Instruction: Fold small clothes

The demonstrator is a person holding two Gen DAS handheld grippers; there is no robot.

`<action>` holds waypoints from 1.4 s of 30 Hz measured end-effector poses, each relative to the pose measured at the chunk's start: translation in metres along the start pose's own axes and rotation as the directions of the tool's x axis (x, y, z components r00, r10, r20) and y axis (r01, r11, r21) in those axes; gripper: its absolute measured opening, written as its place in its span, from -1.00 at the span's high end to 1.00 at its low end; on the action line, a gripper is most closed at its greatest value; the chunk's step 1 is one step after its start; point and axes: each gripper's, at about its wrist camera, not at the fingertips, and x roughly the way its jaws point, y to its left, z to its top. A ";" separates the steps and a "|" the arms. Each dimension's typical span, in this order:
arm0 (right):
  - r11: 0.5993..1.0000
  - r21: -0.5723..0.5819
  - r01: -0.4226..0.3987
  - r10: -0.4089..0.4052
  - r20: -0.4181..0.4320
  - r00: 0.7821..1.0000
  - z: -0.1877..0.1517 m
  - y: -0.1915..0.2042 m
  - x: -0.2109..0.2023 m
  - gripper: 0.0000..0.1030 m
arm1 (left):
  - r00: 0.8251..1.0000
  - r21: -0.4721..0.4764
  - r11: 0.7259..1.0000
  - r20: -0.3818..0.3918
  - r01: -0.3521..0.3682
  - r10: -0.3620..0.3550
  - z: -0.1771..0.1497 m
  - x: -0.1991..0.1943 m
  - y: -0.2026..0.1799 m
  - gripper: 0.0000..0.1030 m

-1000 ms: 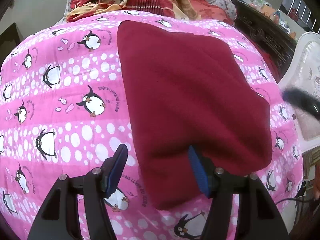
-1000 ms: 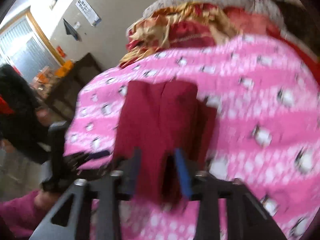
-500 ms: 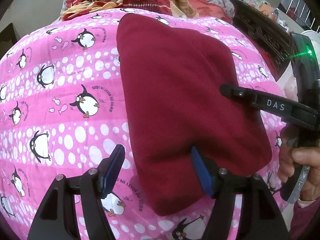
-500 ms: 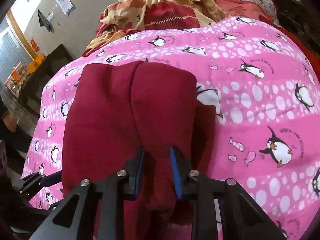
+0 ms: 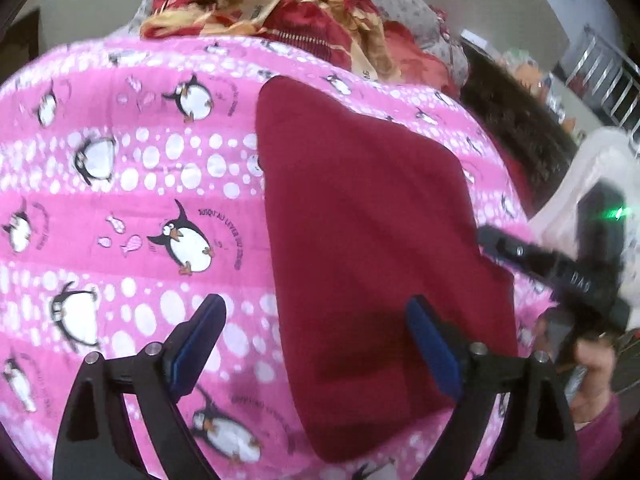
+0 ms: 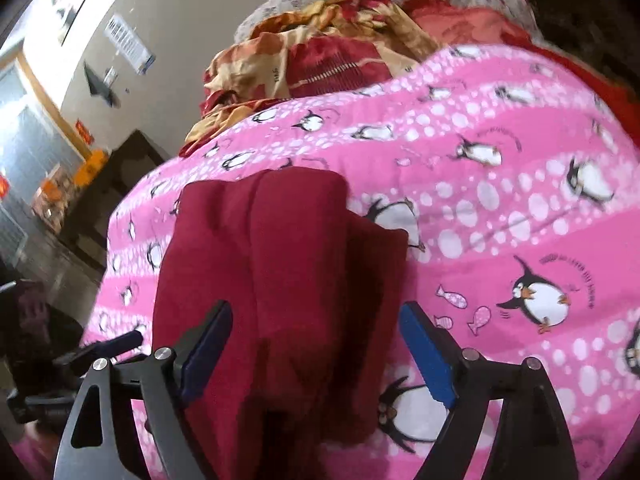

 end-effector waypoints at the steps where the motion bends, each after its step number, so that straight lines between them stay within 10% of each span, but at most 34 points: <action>1: 1.000 0.018 -0.012 0.013 -0.019 1.000 0.002 -0.005 0.007 -0.76 | 1.000 -0.022 0.999 -0.012 0.026 -0.027 0.003 0.007 0.006 -0.76; 10: 0.976 0.070 -0.206 0.211 -0.083 0.974 -0.003 -0.009 0.045 -0.78 | 0.983 -0.095 0.982 -0.071 0.161 -0.168 0.003 0.052 0.011 -0.89; 14: 0.986 0.027 -0.167 0.169 -0.089 0.982 -0.001 0.010 0.035 0.00 | 0.981 -0.053 0.985 -0.096 0.166 -0.170 0.006 0.043 -0.005 -0.38; 20: 0.967 0.074 -0.245 0.252 -0.105 0.962 -0.005 0.038 -0.004 0.20 | 0.981 -0.028 0.987 -0.113 0.157 -0.159 0.006 -0.008 -0.010 -0.11; 27: 0.966 0.029 -0.257 0.257 -0.203 0.945 -0.054 0.086 0.002 0.17 | 0.986 -0.036 0.999 -0.163 0.041 -0.046 -0.034 -0.056 0.017 -0.11; 30: 0.992 -0.006 -0.124 0.118 -0.262 0.958 -0.085 0.086 0.025 0.07 | 0.976 -0.053 0.998 -0.217 -0.041 0.029 -0.055 -0.038 0.035 -0.16; 35: 0.983 -0.178 -0.033 0.003 -0.163 0.987 -0.088 0.115 -0.015 -0.10 | 0.989 -0.087 0.994 -0.134 -0.068 0.056 -0.065 -0.050 0.046 -0.40; 42: 0.920 -0.372 -0.127 0.083 -0.132 0.988 -0.101 0.172 -0.040 -0.03 | 0.979 -0.003 0.979 -0.014 -0.205 0.205 -0.063 -0.075 0.030 -0.54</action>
